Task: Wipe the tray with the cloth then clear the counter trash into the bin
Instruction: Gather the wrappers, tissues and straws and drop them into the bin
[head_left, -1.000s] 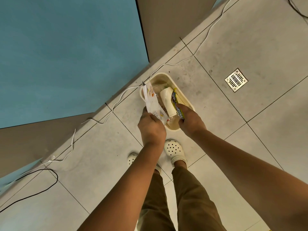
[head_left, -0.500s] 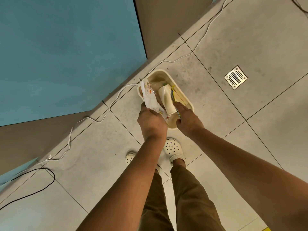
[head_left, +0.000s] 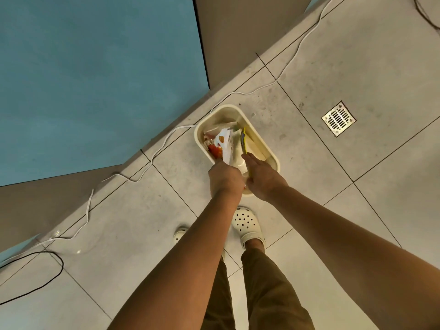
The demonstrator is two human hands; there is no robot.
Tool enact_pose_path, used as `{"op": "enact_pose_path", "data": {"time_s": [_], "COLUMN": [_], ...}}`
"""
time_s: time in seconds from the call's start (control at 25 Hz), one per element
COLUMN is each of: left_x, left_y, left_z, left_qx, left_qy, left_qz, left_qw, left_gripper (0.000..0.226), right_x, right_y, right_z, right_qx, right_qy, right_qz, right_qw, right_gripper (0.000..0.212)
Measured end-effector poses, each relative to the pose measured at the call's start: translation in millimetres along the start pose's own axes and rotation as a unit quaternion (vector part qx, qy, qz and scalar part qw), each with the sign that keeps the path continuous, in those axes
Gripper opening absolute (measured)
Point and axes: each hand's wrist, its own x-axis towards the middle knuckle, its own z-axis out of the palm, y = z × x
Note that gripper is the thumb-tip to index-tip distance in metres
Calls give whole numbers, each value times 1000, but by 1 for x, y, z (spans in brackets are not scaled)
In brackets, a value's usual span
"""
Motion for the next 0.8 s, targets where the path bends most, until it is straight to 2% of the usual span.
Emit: {"op": "enact_pose_path", "data": {"time_s": [0.16, 0.32, 0.4, 0.44, 0.48, 0.56, 0.64, 0.72, 0.8], "left_x": [30, 63, 85, 96, 107, 124, 145, 165, 186], "left_y": [-2, -12, -19, -23, -27, -32, -31, -30, -28], "left_z": [16, 25, 30, 33, 36, 46, 55, 62, 73], "left_qx": [-47, -31, 67, 179, 303, 483, 573, 591, 607], "left_qy": [-64, -99, -145, -157, -151, -102, -73, -96, -108], "left_qz": [69, 178, 216, 240, 268, 295, 272, 203, 173], "left_qw": [994, 979, 963, 941, 902, 818, 769, 775, 768], "left_gripper": [62, 75, 85, 90, 97, 102, 88, 80, 85], "right_x": [24, 53, 70, 79, 87, 103, 123, 142, 161], "right_y": [7, 16, 22, 25, 28, 33, 38, 41, 47], "right_z": [8, 18, 23, 28, 32, 42, 54, 67, 83], "right_qx": [3, -38, -51, -56, -58, -61, -81, -93, -107], "right_qy": [-58, -105, -127, -136, -139, -136, -131, -121, -118], "right_qz": [0, 0, 1, 11, 24, 43, 55, 64, 84], "right_qw": [998, 994, 991, 989, 988, 988, 987, 986, 984], "right_gripper": [77, 77, 80, 85, 91, 95, 90, 89, 88]}}
